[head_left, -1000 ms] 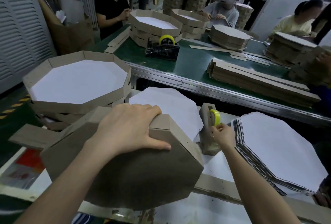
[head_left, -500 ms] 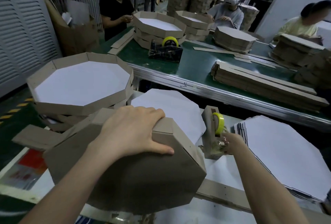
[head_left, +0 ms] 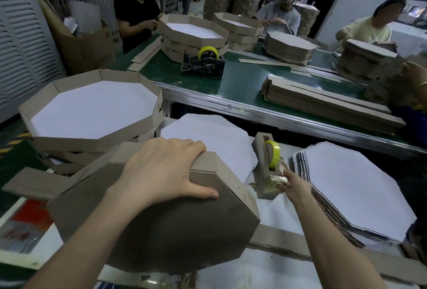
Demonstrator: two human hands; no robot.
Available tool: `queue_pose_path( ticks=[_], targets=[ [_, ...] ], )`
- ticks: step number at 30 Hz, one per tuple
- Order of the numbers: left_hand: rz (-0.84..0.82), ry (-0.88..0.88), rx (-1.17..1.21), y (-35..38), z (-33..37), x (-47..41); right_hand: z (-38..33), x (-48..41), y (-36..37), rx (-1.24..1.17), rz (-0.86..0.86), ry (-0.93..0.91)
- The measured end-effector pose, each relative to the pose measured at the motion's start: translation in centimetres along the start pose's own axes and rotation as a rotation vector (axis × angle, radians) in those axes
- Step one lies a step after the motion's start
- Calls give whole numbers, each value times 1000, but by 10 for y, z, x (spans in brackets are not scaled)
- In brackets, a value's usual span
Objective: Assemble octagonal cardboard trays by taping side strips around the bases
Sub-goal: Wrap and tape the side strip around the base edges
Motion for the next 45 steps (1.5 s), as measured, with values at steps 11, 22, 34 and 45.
queue_pose_path(
  ticks=[11,22,34,45],
  targets=[
    [2,-9,6,-1,2,2,68,17,-8,-164,-13,-167],
    [-12,-15,-5,1,3,-1,81,11,-25,-8,14,-164],
    [-53,-17,112,-9,-15,27,-78,200,38,593,-350,-838],
    [67,22,591,-18,-16,43,-97,319,75,649,-1034,-801]
  ],
)
Point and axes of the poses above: each hand's wrist, its own x-axis away from the middle knuckle, its own y-axis out of the palm, z = x × y, the point moved 4 cm from there along -x, towards the middle knuckle, and after that the axes turned 11 degrees about x, right-handed, at the moved point
